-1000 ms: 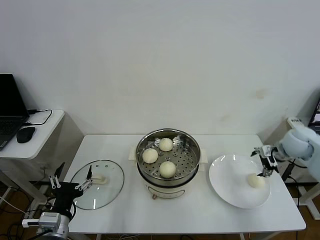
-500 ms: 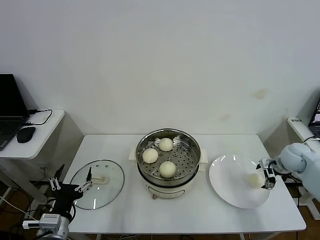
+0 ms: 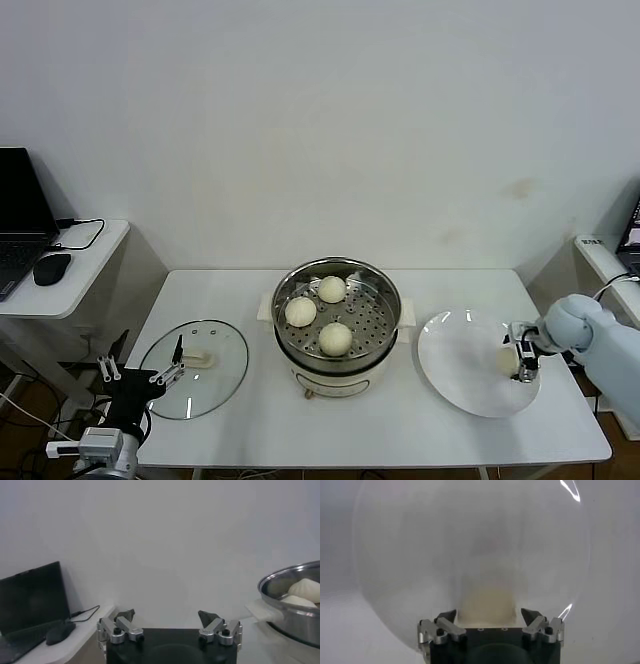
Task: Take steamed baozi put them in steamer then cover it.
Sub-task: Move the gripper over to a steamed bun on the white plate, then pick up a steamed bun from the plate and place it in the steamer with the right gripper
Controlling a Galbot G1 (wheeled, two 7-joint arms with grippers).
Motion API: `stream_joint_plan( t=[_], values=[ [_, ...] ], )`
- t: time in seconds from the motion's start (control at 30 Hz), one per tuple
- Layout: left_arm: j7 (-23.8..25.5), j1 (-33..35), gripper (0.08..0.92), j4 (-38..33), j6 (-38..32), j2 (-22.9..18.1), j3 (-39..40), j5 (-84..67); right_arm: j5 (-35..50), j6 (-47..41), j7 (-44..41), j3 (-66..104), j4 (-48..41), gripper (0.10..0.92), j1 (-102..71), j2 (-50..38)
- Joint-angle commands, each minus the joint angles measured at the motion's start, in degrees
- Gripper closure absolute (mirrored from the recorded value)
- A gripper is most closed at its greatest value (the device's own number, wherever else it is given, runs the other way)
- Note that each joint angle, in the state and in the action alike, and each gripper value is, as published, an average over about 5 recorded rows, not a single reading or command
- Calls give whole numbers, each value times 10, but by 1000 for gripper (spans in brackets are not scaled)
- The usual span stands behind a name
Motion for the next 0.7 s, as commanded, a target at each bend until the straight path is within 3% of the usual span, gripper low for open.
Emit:
stream_joint_plan(
  t=[0.03, 0.23, 0.7],
  values=[
    [0, 0, 177, 0, -1, -1, 0, 0, -5, -2, -4, 3, -6, 260, -3, 4],
    [0, 2, 177, -2, -1, -2, 1, -1, 0, 0, -13, 2, 12, 346, -2, -21],
    [0, 0, 177, -12, 2, 0, -1, -1, 76, -23, -33, -97, 107, 422, 138, -91]
  ],
)
